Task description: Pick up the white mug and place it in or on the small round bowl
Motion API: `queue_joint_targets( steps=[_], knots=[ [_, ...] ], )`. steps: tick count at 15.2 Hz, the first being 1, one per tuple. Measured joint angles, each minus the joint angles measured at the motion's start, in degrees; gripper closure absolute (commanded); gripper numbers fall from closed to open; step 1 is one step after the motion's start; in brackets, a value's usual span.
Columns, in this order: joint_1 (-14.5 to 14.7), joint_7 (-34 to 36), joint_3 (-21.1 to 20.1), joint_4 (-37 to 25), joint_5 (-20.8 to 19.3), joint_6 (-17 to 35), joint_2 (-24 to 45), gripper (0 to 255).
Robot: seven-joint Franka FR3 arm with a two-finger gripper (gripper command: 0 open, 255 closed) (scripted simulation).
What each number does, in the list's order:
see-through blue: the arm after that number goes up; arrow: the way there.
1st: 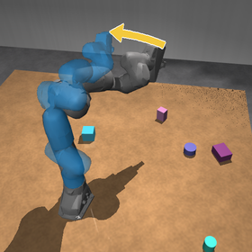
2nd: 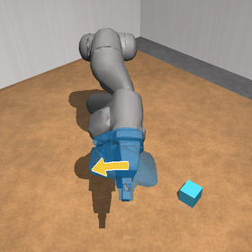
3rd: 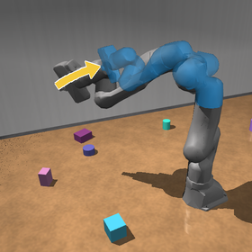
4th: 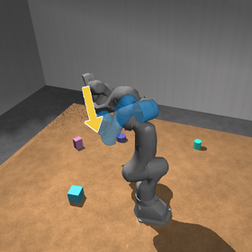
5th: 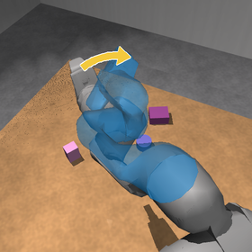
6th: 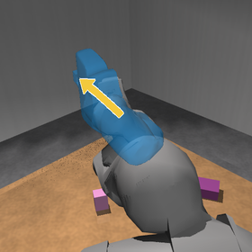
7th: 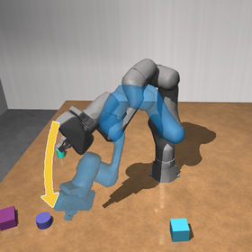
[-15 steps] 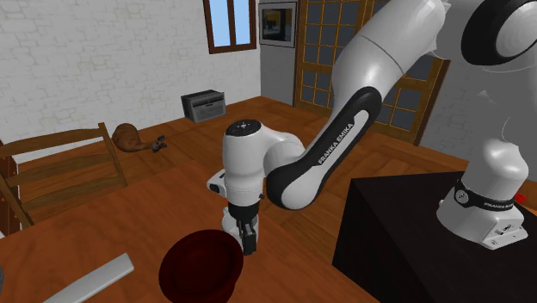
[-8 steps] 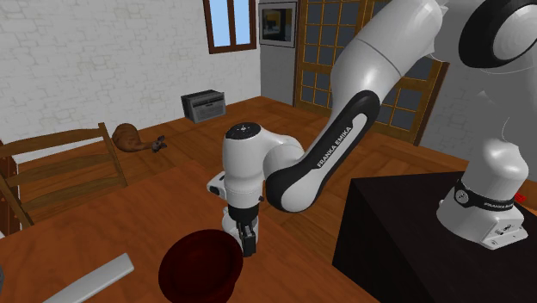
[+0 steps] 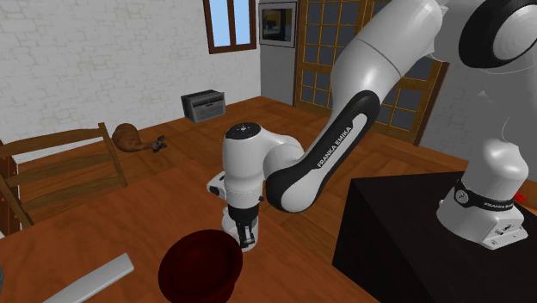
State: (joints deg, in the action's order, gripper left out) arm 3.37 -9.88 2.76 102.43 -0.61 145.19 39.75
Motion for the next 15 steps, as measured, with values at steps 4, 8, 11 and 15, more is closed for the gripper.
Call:
queue_joint_targets(
  steps=[4,8,11,15],
  knots=[
    [0.0,0.0,0.0,0.0,0.0,-0.2,-0.2,255],
    [0.1,0.1,0.1,0.4,-0.1,-1.9,-2.3,255],
    [0.1,0.0,0.1,0.7,-0.1,-3.3,-4.0,255],
    [0.2,-0.1,0.2,1.0,-0.2,-5.3,-6.3,255]
  ],
)
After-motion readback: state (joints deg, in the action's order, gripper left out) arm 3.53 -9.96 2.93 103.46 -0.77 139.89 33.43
